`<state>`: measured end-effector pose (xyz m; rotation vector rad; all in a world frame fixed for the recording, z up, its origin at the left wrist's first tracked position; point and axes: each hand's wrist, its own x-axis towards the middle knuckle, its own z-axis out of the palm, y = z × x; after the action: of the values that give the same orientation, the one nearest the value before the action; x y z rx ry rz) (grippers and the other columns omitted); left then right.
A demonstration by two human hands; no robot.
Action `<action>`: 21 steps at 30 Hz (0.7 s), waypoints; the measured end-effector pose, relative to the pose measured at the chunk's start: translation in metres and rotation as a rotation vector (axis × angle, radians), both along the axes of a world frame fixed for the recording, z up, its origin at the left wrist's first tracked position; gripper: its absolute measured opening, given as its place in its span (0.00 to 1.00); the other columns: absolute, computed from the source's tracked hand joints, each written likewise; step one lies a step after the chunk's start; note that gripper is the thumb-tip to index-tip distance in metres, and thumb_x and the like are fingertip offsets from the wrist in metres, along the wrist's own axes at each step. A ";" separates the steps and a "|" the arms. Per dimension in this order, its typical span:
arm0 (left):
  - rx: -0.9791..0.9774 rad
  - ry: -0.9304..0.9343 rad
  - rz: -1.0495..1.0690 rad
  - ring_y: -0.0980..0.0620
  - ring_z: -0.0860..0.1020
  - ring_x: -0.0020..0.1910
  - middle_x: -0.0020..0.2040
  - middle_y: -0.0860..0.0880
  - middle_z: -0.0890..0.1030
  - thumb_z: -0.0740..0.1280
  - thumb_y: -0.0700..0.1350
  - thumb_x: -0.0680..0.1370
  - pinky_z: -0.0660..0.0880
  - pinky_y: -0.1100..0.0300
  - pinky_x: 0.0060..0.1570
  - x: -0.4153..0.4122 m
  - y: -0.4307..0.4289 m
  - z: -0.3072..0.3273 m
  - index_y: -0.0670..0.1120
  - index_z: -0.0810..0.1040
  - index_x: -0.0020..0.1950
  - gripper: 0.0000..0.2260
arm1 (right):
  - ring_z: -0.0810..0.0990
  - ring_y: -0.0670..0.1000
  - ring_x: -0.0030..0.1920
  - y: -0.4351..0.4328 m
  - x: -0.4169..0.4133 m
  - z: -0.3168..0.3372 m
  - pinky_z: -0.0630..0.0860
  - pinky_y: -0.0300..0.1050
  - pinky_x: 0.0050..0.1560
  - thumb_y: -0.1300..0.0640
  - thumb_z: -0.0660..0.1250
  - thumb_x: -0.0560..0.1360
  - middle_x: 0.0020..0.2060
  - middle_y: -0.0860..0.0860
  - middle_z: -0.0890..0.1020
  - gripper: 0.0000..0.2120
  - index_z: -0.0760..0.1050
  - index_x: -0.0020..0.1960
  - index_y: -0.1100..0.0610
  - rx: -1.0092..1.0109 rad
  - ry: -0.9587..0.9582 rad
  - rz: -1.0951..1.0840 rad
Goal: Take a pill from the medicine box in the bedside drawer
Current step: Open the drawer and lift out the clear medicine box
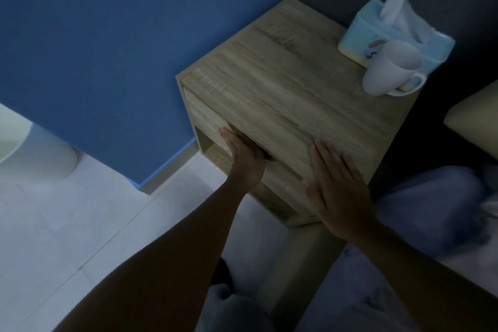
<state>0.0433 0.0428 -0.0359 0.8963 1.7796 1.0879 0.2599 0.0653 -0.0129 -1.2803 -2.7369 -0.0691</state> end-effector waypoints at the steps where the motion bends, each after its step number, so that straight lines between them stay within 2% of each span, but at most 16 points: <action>1: -0.016 -0.012 0.011 0.44 0.33 0.78 0.78 0.43 0.28 0.60 0.40 0.79 0.43 0.43 0.79 -0.001 -0.002 0.000 0.42 0.19 0.71 0.45 | 0.58 0.52 0.79 -0.001 -0.001 0.002 0.57 0.56 0.77 0.42 0.48 0.82 0.79 0.54 0.60 0.31 0.57 0.79 0.57 -0.009 0.002 -0.010; 3: -0.036 -0.032 0.034 0.44 0.33 0.78 0.78 0.44 0.28 0.60 0.38 0.79 0.42 0.45 0.79 -0.002 -0.008 0.002 0.42 0.20 0.72 0.45 | 0.59 0.52 0.79 -0.002 -0.002 0.006 0.56 0.55 0.77 0.42 0.47 0.82 0.79 0.53 0.61 0.30 0.57 0.79 0.57 -0.028 0.006 -0.020; 5: -0.044 -0.058 0.053 0.45 0.37 0.79 0.79 0.46 0.31 0.61 0.39 0.79 0.41 0.53 0.76 -0.005 -0.020 0.000 0.44 0.21 0.73 0.45 | 0.58 0.52 0.79 -0.003 -0.003 0.009 0.55 0.54 0.78 0.41 0.45 0.82 0.79 0.54 0.61 0.31 0.57 0.79 0.57 -0.039 -0.003 -0.022; 7: -0.046 -0.088 0.082 0.45 0.42 0.79 0.80 0.48 0.35 0.62 0.38 0.79 0.48 0.58 0.70 -0.010 -0.034 -0.001 0.47 0.24 0.75 0.45 | 0.57 0.52 0.79 -0.004 -0.003 0.010 0.55 0.55 0.78 0.41 0.43 0.82 0.79 0.54 0.59 0.31 0.55 0.80 0.57 -0.055 -0.017 -0.024; 9: -0.037 -0.087 0.108 0.46 0.43 0.80 0.81 0.49 0.37 0.63 0.39 0.79 0.49 0.56 0.73 -0.014 -0.050 -0.001 0.47 0.26 0.76 0.45 | 0.57 0.53 0.79 -0.004 -0.004 0.012 0.56 0.56 0.78 0.40 0.45 0.82 0.79 0.55 0.59 0.32 0.55 0.80 0.57 -0.061 -0.039 -0.018; 14: -0.021 -0.055 0.102 0.46 0.45 0.80 0.81 0.51 0.40 0.64 0.40 0.79 0.52 0.43 0.78 -0.029 -0.090 -0.003 0.49 0.28 0.77 0.45 | 0.59 0.56 0.78 -0.003 -0.004 0.011 0.58 0.57 0.77 0.40 0.51 0.80 0.79 0.56 0.61 0.33 0.56 0.79 0.58 -0.042 -0.074 -0.022; 16: -0.027 -0.048 0.097 0.47 0.44 0.80 0.81 0.51 0.39 0.64 0.41 0.79 0.52 0.43 0.78 -0.034 -0.106 -0.005 0.49 0.27 0.77 0.45 | 0.59 0.56 0.78 -0.003 -0.004 0.009 0.58 0.57 0.77 0.40 0.52 0.80 0.78 0.56 0.61 0.33 0.56 0.79 0.58 -0.034 -0.076 -0.021; 19: -0.005 -0.039 0.086 0.55 0.45 0.78 0.81 0.54 0.38 0.64 0.45 0.79 0.51 0.52 0.75 -0.039 -0.130 -0.010 0.51 0.26 0.76 0.45 | 0.60 0.56 0.78 -0.001 -0.003 0.007 0.58 0.56 0.76 0.40 0.52 0.80 0.78 0.56 0.61 0.33 0.56 0.79 0.58 -0.026 -0.089 -0.021; 21: 0.012 -0.031 0.081 0.66 0.48 0.72 0.79 0.61 0.42 0.64 0.46 0.79 0.53 0.56 0.72 -0.043 -0.143 -0.013 0.54 0.27 0.76 0.44 | 0.60 0.56 0.78 -0.001 -0.002 0.006 0.59 0.56 0.76 0.40 0.52 0.80 0.78 0.55 0.61 0.33 0.56 0.79 0.58 -0.035 -0.091 -0.020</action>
<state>-0.0002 -0.1000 -0.0494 0.8161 1.7986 1.1587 0.2575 0.0647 -0.0065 -1.3464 -2.8130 -0.0842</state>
